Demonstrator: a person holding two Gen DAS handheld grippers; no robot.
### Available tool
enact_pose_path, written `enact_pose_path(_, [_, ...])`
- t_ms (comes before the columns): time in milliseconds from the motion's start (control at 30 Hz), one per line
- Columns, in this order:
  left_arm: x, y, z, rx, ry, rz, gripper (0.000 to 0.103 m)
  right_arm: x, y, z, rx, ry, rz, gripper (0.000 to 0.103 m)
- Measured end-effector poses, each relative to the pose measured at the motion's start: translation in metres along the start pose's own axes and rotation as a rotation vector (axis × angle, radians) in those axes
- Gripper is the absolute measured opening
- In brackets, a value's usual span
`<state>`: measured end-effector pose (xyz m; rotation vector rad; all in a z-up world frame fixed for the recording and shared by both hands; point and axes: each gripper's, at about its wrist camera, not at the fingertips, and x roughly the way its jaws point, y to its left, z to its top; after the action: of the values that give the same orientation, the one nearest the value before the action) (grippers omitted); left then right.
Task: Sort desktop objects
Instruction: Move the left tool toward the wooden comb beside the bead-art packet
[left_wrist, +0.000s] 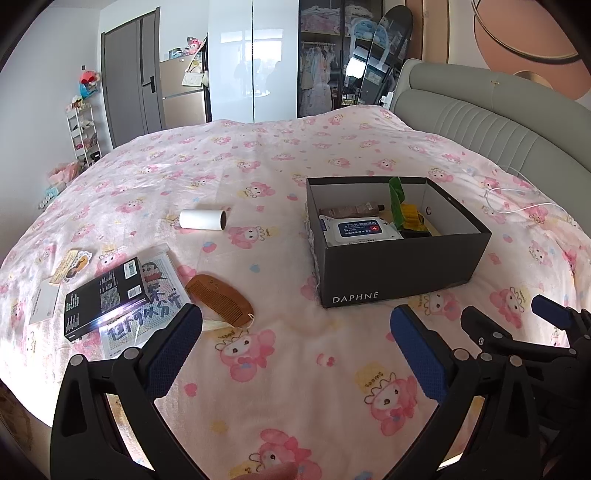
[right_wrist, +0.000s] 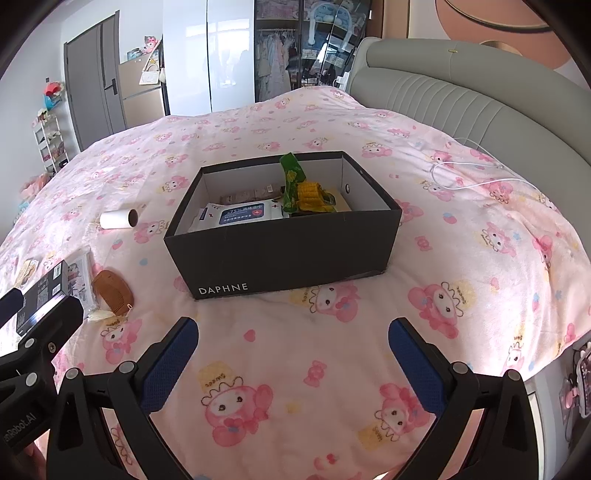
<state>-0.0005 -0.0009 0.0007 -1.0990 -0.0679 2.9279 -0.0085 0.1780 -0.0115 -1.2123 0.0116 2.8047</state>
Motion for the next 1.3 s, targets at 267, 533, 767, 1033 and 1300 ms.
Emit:
enact_pose_path(267, [-0.007, -0.003, 0.006, 0.008, -0.017, -0.002, 0.103, -0.006, -0.002, 0.002, -0.019, -0.062, 0.001, 0.103])
enact_pose_path(533, [-0.002, 0.003, 0.002, -0.008, 0.006, -0.043, 0.103, -0.008, 0.005, 0.003, -0.076, -0.092, 0.038, 0.103])
enact_pose_path(767, [0.0, 0.017, 0.002, -0.043, 0.015, -0.061, 0.096, -0.005, 0.011, 0.01, -0.088, -0.088, 0.11, 0.103])
enact_pose_path(1033, [0.01, 0.049, -0.004, -0.098, 0.038, -0.058, 0.089, 0.013, 0.037, 0.011, -0.176, -0.045, 0.23, 0.103])
enact_pose_path(1300, [0.013, 0.085, -0.011, -0.146, 0.047, -0.016, 0.087, 0.022, 0.073, 0.013, -0.259, -0.02, 0.296, 0.099])
